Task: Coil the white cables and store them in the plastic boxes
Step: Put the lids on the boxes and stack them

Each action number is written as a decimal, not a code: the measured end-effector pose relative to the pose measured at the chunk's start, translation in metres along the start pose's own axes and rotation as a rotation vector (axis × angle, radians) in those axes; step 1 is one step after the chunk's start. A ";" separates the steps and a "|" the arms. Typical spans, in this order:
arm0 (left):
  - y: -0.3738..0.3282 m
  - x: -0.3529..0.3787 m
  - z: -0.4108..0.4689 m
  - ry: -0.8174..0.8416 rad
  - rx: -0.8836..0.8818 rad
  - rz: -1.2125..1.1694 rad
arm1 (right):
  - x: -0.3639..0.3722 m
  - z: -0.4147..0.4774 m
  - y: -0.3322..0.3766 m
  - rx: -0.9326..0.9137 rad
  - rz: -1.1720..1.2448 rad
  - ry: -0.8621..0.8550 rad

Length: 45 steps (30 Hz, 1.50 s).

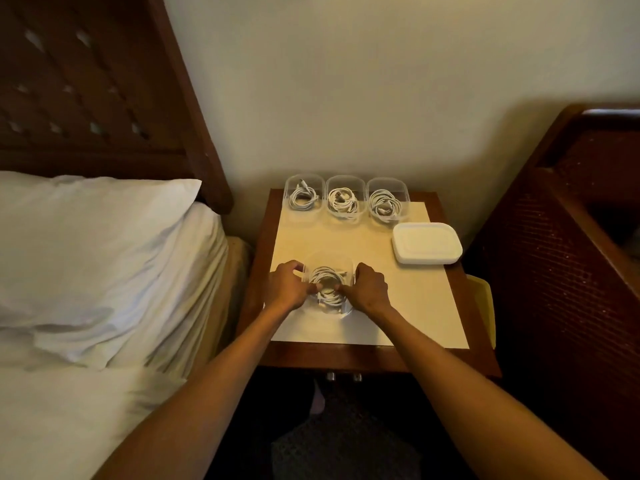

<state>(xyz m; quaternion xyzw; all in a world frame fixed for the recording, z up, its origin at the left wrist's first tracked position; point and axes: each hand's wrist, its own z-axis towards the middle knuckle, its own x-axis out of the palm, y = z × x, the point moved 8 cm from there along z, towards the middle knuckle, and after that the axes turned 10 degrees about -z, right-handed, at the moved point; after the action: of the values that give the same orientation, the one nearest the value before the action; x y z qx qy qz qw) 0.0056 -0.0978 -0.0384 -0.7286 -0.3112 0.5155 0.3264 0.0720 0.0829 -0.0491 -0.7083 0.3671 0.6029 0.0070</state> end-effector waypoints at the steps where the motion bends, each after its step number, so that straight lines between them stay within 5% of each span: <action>1: 0.003 0.000 0.000 0.002 -0.004 -0.015 | 0.000 0.000 0.000 0.005 0.000 0.000; 16: -0.027 -0.006 0.001 0.023 0.094 0.050 | -0.025 0.002 -0.006 -0.005 0.088 0.080; 20: -0.069 -0.002 0.002 -0.075 0.270 0.169 | -0.056 0.019 -0.030 0.025 0.129 -0.050; 25: -0.124 0.043 0.008 -0.029 0.439 0.041 | -0.113 0.042 -0.089 0.109 0.250 -0.324; 30: -0.148 0.108 0.037 0.088 0.343 0.042 | -0.143 0.065 -0.151 0.246 0.240 -0.472; 45: -0.115 0.156 0.064 0.076 0.065 0.213 | -0.108 0.067 -0.181 0.252 0.262 -0.359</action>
<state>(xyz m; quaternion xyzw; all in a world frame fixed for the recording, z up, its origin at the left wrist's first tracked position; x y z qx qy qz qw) -0.0263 0.1036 -0.0485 -0.7655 -0.2027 0.5291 0.3048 0.1101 0.3008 -0.0534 -0.5299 0.5208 0.6643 0.0822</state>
